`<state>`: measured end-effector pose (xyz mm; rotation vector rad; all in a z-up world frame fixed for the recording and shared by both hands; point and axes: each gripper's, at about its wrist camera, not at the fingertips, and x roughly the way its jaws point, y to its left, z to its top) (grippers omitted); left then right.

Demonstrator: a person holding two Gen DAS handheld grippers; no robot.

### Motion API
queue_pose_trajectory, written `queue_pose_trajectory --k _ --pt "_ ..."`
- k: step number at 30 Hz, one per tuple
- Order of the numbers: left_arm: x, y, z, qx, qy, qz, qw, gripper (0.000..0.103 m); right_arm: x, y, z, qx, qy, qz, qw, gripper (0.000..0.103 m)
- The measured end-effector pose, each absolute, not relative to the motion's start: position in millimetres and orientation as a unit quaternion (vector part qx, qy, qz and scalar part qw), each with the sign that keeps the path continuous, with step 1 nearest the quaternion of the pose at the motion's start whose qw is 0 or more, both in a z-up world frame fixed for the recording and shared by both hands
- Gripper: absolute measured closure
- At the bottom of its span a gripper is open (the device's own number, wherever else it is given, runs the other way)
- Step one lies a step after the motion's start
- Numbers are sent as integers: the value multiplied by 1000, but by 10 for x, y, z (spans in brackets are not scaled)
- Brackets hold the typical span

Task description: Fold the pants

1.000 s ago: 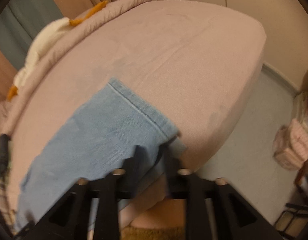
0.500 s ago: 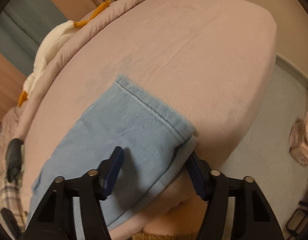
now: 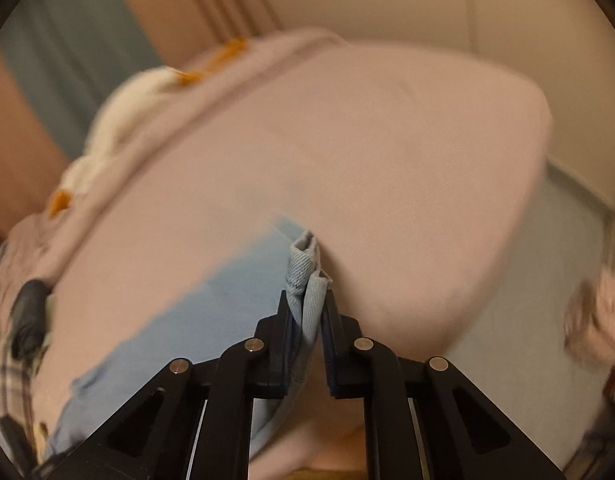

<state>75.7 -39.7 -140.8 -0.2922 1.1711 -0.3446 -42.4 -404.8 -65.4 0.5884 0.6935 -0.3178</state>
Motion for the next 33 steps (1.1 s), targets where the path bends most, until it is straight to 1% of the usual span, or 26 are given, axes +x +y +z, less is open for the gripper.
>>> queue_pose_trajectory --k 3,5,7,11,13,14,17,19,21,23,25,27,31,33 --pt "684 -254 -1227 -131 518 -146 833 18 -348 -3619 -227 240 302 -65 920 89" --pt "662 -166 -1163 -129 506 -137 842 17 -276 -3265 -60 206 295 -8 933 89" --pt "635 -51 -1120 -135 499 -127 846 17 -127 -2862 -3 180 307 58 933 89" --pt "590 192 -1140 -151 498 -103 848 17 197 -2116 -245 158 369 178 898 89" --pt "585 239 -1157 -155 499 -96 847 17 362 -1802 -507 146 415 210 873 89" --pt "574 280 -1184 -158 502 -92 845 17 468 -1618 -727 140 452 228 851 89" --pt "539 339 -1233 -168 509 -93 839 17 570 -1273 -1216 98 525 220 816 89" --pt "516 337 -1237 -174 511 -101 836 17 599 -1199 -1267 84 522 214 822 89" --pt "526 293 -1235 -178 513 -114 832 17 581 -1193 -1193 79 522 215 822 87" --pt "565 207 -1191 -181 510 -135 830 17 628 -1223 -1139 95 535 215 812 77" --pt "601 128 -1165 -183 506 -162 827 17 529 -1305 -1065 100 528 216 815 48" --pt "665 1 -1187 -186 510 -197 816 17 434 -1446 -955 99 500 210 834 38" --pt "859 -320 -1362 -189 541 -247 781 19 256 -1796 -862 118 474 167 857 37" --pt "979 -539 -1477 -185 557 -269 763 29 264 -1978 -911 130 475 124 861 37"
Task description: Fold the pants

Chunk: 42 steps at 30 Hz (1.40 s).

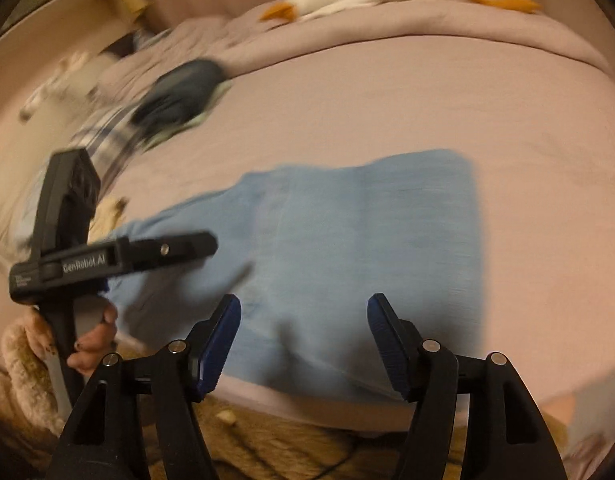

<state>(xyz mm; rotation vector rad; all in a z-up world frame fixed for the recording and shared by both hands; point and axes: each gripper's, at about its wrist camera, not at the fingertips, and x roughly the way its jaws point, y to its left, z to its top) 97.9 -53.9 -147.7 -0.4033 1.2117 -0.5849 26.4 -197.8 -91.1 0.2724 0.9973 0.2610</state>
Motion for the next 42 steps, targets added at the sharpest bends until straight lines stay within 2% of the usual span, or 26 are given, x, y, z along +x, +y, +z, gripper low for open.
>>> queue_pose_trajectory --k 2,4,5,8,10,15,18,20,25,27,29,30,34,36,38,42 --pt "1037 -696 -1529 -170 560 -275 763 32 274 -2154 -995 148 484 88 858 37" --pt "1041 -831 -1523 -138 548 -268 780 48 279 -2302 -1081 171 489 64 853 37" --pt "1026 -885 -1519 -110 550 -251 789 67 277 -2373 -1127 182 491 55 850 37" --pt "945 -889 -1478 -95 549 -254 791 90 289 -2511 -1240 202 499 35 842 37" --pt "869 -813 -1400 -106 545 -247 794 95 309 -2505 -1274 208 502 28 839 37" --pt "571 -460 -1075 -139 524 -251 802 96 296 -2588 -1121 208 487 26 848 37" --pt "586 -333 -1246 -116 538 -212 808 96 338 -2530 -1148 207 492 40 845 37" --pt "608 -374 -1373 -97 553 -179 808 101 398 -2506 -1225 209 503 47 837 37" --pt "645 -354 -1474 -106 563 -177 800 100 428 -2418 -1413 218 527 67 819 38" --pt "626 -309 -1441 -111 565 -181 797 100 410 -2394 -1378 205 525 63 824 44" --pt "599 -282 -1356 -116 560 -185 799 100 384 -2436 -1343 203 525 57 824 54" --pt "572 -283 -1297 -120 555 -190 801 99 362 -2470 -1319 208 523 50 825 63" --pt "500 -259 -1188 -138 550 -212 796 87 256 -2613 -1257 209 522 40 826 65" --pt "451 -283 -1225 -151 558 -223 785 66 179 -2657 -1231 201 525 29 826 65" --pt "411 -339 -1312 -150 571 -231 773 55 120 -2687 -1241 209 529 35 822 65" --pt "390 -476 -1459 -140 589 -229 762 60 85 -2649 -1375 228 539 57 809 63"
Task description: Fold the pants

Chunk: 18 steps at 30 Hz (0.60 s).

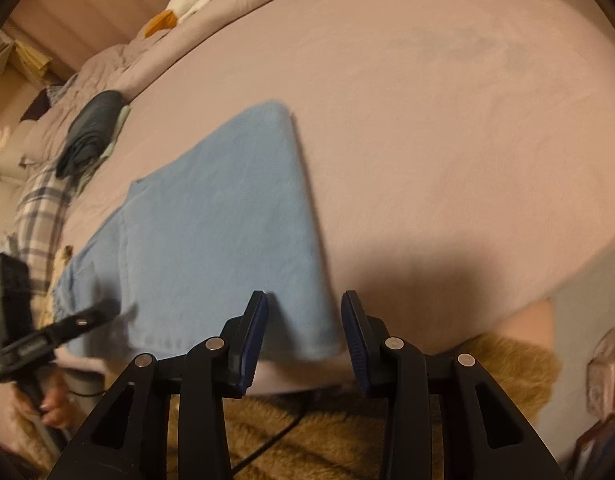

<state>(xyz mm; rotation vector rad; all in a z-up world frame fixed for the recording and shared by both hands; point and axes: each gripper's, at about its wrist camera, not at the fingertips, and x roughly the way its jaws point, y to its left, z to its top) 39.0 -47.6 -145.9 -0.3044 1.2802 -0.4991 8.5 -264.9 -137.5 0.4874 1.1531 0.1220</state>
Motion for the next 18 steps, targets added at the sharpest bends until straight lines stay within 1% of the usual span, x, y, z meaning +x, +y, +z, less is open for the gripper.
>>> queue_pose_trajectory --k 1,2,3,4,5,6,7,9,11,13,15,18 --pt "400 -528 -1443 -125 584 -229 769 63 103 -2638 -1405 228 541 54 808 63" --pt "394 -562 -1437 -107 579 -221 778 75 125 -2622 -1424 228 541 51 808 63" --pt "403 -567 -1446 -107 578 -219 779 77 139 -2619 -1425 230 538 50 809 63" --pt "409 -562 -1445 -112 579 -215 779 83 143 -2614 -1411 229 537 50 810 64" --pt "395 -541 -1422 -109 579 -199 783 95 141 -2597 -1370 222 535 45 814 68" --pt "356 -523 -1362 -109 575 -196 787 97 135 -2591 -1334 215 533 38 818 76" --pt "320 -516 -1300 -104 567 -192 794 98 117 -2597 -1306 211 531 36 820 81" --pt "281 -509 -1225 -68 554 -174 812 99 71 -2597 -1212 204 520 33 829 85" --pt "290 -377 -1292 -71 564 -167 806 100 61 -2597 -1190 197 518 32 832 85" --pt "329 -298 -1414 -100 585 -168 787 100 101 -2574 -1238 185 527 26 829 85" --pt "320 -262 -1456 -113 586 -172 784 100 155 -2538 -1354 169 544 12 822 85" --pt "313 -260 -1453 -113 584 -174 785 100 175 -2511 -1401 150 545 5 825 85"
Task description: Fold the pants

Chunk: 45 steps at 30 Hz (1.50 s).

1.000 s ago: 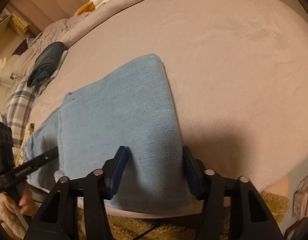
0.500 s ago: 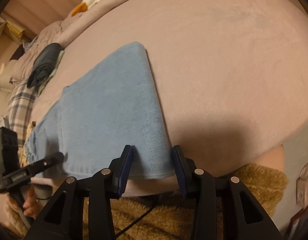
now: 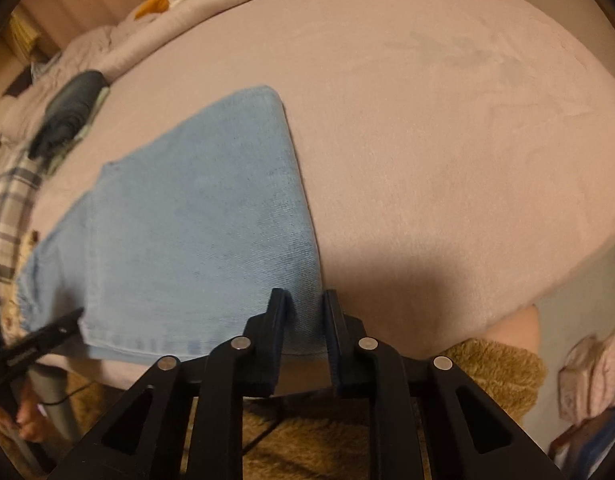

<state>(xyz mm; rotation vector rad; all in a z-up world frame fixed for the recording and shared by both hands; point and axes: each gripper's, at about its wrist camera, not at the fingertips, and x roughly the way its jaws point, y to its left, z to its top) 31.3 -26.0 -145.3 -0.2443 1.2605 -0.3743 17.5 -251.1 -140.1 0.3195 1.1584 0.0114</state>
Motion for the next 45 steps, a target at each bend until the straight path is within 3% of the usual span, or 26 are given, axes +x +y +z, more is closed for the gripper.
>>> queue_pose_trajectory --k 20,22,24,26,33,45 --pt "262 -294 -1188 -129 563 -196 792 94 183 -2584 -1424 161 544 10 823 85" --pt "260 -276 -1162 -132 560 -197 794 90 185 -2556 -1421 160 544 9 824 85" --pt "256 -268 -1132 -142 555 -210 793 64 183 -2553 -1421 160 544 8 824 85" --pt "244 -286 -1114 -144 549 -218 794 58 189 -2553 -1421 160 544 7 823 85" --pt "262 -520 -1452 -121 592 -225 764 60 194 -2561 -1429 160 544 6 824 85" --pt "226 -459 -1522 -158 577 -222 770 60 174 -2529 -1429 153 536 2 830 85"
